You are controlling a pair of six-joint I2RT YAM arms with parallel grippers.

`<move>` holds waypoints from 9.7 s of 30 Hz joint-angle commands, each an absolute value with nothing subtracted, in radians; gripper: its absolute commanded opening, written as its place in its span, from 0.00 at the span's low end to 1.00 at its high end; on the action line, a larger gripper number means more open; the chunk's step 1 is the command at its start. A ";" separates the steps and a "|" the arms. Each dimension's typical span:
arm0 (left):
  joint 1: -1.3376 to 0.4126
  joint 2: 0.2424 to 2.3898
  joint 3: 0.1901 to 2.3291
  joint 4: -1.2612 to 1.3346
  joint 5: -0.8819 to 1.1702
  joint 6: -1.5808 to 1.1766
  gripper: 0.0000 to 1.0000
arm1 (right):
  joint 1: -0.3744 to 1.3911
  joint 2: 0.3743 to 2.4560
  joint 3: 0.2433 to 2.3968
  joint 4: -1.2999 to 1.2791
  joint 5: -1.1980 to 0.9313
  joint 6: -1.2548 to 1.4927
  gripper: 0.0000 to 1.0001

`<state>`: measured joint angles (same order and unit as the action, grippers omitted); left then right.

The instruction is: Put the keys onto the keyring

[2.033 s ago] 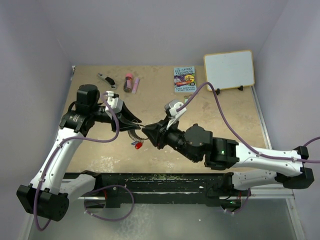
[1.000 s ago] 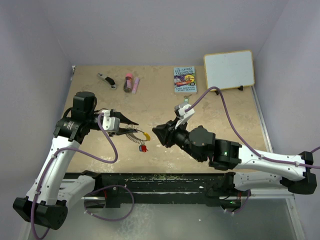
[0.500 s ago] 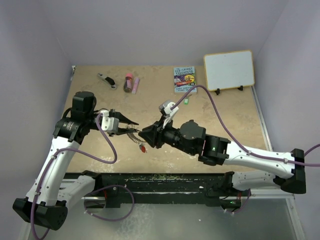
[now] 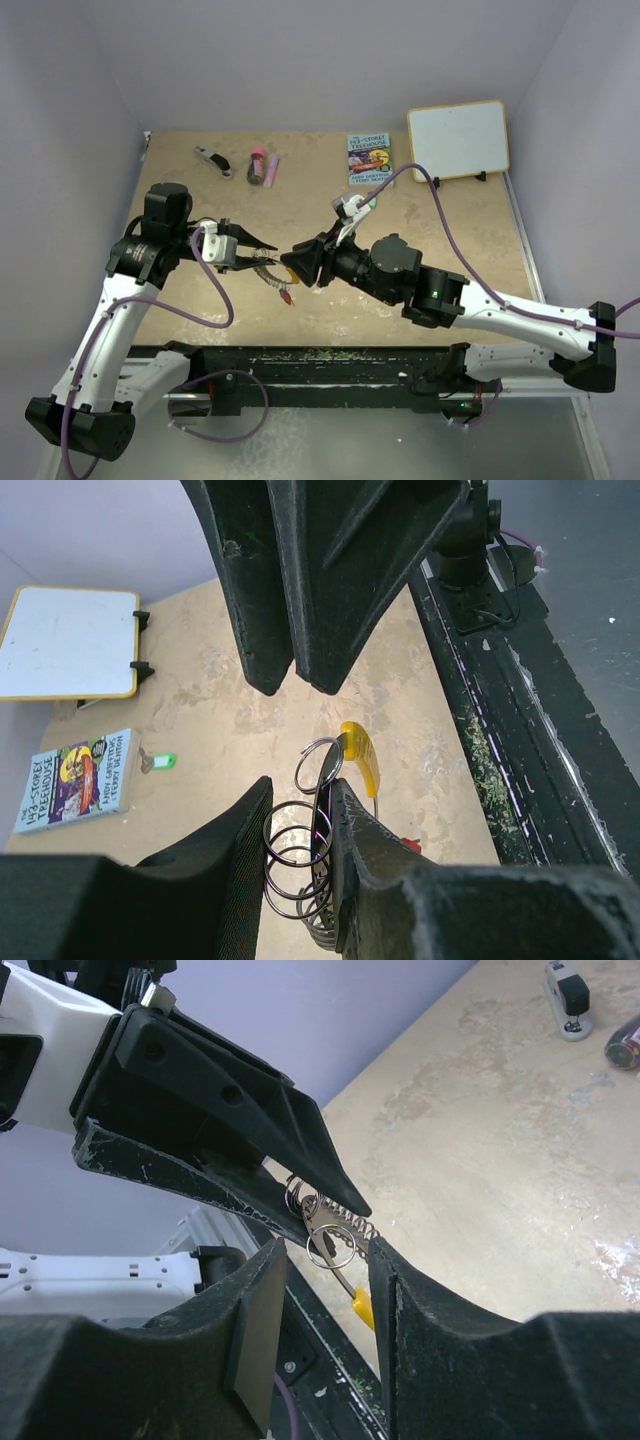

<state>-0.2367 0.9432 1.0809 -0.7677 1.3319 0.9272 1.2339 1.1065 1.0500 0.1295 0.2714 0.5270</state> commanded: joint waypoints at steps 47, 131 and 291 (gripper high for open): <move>-0.233 0.960 1.150 -0.839 1.383 0.941 0.68 | 1.212 1.146 1.065 0.192 0.206 0.414 0.00; -0.261 1.129 1.355 -1.545 1.396 1.447 0.43 | 1.304 1.230 1.319 -0.166 0.043 0.129 0.00; -0.175 1.143 1.229 -0.905 1.223 0.783 0.04 | 0.308 2.093 1.453 0.065 0.144 0.201 0.34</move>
<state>-0.1825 1.1481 1.2301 -0.9421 1.1820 0.7944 0.3084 2.1078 1.4506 0.0563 0.1600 0.1909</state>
